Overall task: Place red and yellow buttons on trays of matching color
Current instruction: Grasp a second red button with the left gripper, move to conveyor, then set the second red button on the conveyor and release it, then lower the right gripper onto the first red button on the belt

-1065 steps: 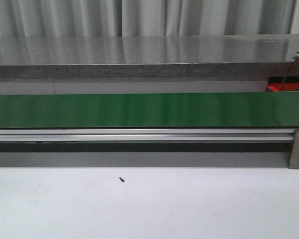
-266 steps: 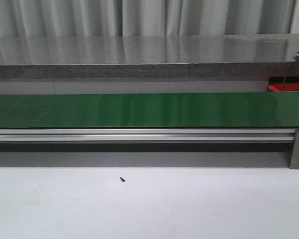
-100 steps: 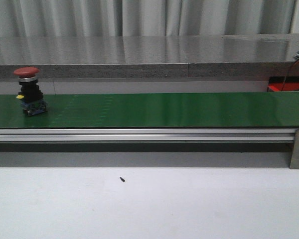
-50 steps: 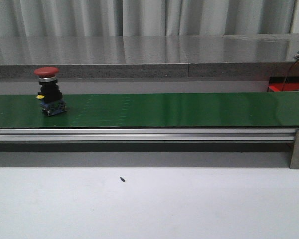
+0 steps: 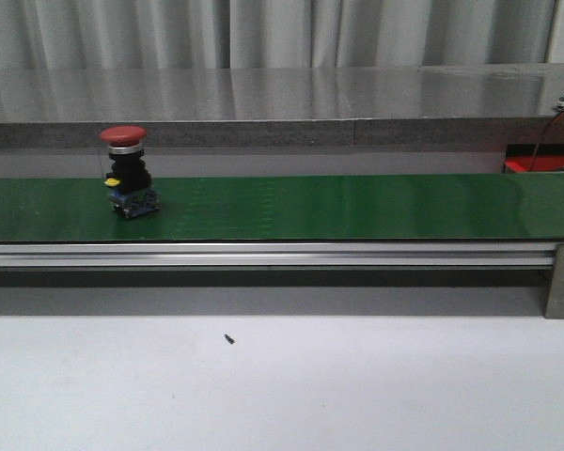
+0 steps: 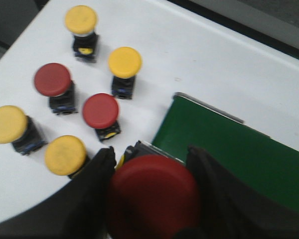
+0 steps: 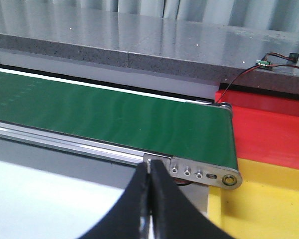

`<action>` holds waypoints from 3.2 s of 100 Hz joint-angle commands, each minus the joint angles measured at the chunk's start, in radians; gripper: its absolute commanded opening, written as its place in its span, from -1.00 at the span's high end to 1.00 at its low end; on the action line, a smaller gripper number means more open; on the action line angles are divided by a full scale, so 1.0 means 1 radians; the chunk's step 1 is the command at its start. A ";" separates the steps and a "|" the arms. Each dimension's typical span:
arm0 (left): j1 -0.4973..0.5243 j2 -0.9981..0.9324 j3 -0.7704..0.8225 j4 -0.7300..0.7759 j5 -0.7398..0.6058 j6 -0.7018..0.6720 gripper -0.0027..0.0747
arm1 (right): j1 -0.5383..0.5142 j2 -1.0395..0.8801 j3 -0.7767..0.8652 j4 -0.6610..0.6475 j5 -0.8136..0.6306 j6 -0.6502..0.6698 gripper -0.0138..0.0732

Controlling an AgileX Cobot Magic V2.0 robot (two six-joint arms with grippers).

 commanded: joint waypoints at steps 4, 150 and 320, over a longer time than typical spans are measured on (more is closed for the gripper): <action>-0.074 -0.029 -0.026 -0.011 -0.086 -0.001 0.98 | -0.002 -0.014 -0.019 -0.010 -0.081 0.003 0.90; -0.380 -0.268 0.060 -0.021 -0.128 0.112 -0.72 | -0.002 -0.014 -0.019 -0.010 -0.081 0.003 0.90; -0.442 -1.210 0.813 -0.019 -0.333 0.122 0.98 | -0.002 0.833 -0.862 0.197 0.414 0.003 0.90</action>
